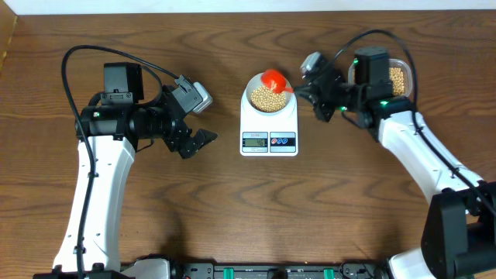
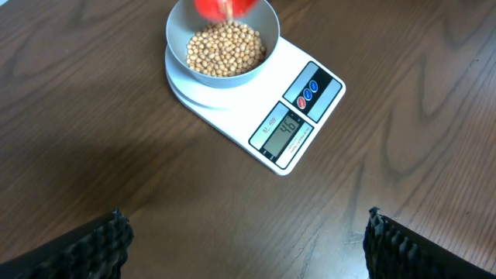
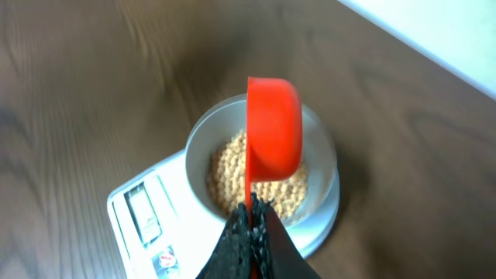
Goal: Scoop item into bowl and weigh 50g on scale
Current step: 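Carry the empty red scoop back over the soybean tub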
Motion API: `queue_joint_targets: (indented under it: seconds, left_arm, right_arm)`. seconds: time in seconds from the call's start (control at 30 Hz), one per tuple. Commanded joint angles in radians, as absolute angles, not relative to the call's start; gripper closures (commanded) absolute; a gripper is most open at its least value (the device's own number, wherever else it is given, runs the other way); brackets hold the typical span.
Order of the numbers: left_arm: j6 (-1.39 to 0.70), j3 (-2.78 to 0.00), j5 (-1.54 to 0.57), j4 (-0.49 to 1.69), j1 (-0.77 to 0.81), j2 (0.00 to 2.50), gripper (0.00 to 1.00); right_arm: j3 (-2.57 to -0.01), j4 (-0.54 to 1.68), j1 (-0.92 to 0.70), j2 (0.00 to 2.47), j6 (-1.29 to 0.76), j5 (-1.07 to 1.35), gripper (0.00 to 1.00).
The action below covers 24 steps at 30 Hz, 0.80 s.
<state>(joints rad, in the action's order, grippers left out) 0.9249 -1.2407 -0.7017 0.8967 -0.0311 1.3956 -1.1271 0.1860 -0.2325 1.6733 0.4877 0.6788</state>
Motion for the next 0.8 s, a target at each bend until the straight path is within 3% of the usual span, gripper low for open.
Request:
queue_joint_targets:
  seconds: [0.0,0.37,0.43,0.77]
  left_arm:
    - [0.942,-1.259,-0.713,0.900,-0.031,1.386,0.02]
    - [0.942,-1.259,-0.713,0.900,-0.031,1.386,0.02]
    - [0.942,-1.259,-0.713,0.900,-0.031,1.386,0.02]
    - [0.942,-1.259,-0.713,0.900,-0.031,1.386,0.02]
  right_arm:
    - [-1.131,0.245,-0.286,1.654,0.621,0.487,0.99]
    - [-1.131,0.115,-0.277,1.633,0.608,0.476,0.99]
    - [-1.131,0.121,-0.202,1.539,0.474,0.398,0.99]
    - [-1.131,0.338,0.033,1.443,0.360,0.028,0.99]
